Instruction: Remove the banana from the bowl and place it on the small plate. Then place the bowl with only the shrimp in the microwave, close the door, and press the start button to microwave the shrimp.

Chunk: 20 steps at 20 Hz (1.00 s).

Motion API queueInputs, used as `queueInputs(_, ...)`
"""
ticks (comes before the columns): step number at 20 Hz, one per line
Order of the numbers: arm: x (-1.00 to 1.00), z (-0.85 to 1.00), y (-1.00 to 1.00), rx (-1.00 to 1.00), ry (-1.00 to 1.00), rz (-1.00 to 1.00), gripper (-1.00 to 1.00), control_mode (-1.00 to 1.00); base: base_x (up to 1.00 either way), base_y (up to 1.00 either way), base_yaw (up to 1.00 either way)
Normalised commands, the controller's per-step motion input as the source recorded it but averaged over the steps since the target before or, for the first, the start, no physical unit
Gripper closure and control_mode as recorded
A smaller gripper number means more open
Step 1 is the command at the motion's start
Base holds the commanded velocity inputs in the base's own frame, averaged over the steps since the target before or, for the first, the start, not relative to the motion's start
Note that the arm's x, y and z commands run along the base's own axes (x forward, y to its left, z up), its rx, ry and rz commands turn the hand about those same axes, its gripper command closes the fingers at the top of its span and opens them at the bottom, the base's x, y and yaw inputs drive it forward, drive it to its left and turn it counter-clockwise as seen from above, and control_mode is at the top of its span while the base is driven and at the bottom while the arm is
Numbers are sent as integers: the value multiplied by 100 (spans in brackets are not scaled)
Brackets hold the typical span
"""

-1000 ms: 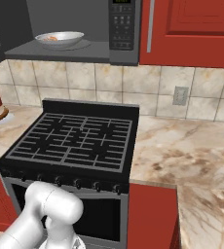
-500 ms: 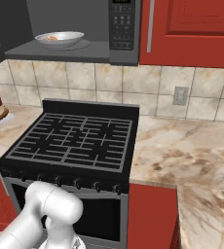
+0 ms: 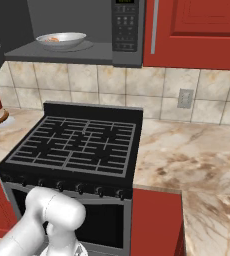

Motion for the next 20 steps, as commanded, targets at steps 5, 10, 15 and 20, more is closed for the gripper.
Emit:
queueInputs(5, 37, 20, -81, 23, 0, 1, -100, -100, 0, 0, 0)
queueInputs(10, 42, 24, -73, 23, 0, 5, -100, -100, 0, 0, 0)
queueInputs(15, 43, 27, -62, 23, 0, 8, -100, -100, 0, 0, 0)
queueInputs(20, 49, 25, -57, 22, 0, 14, -100, -100, 0, 0, 0)
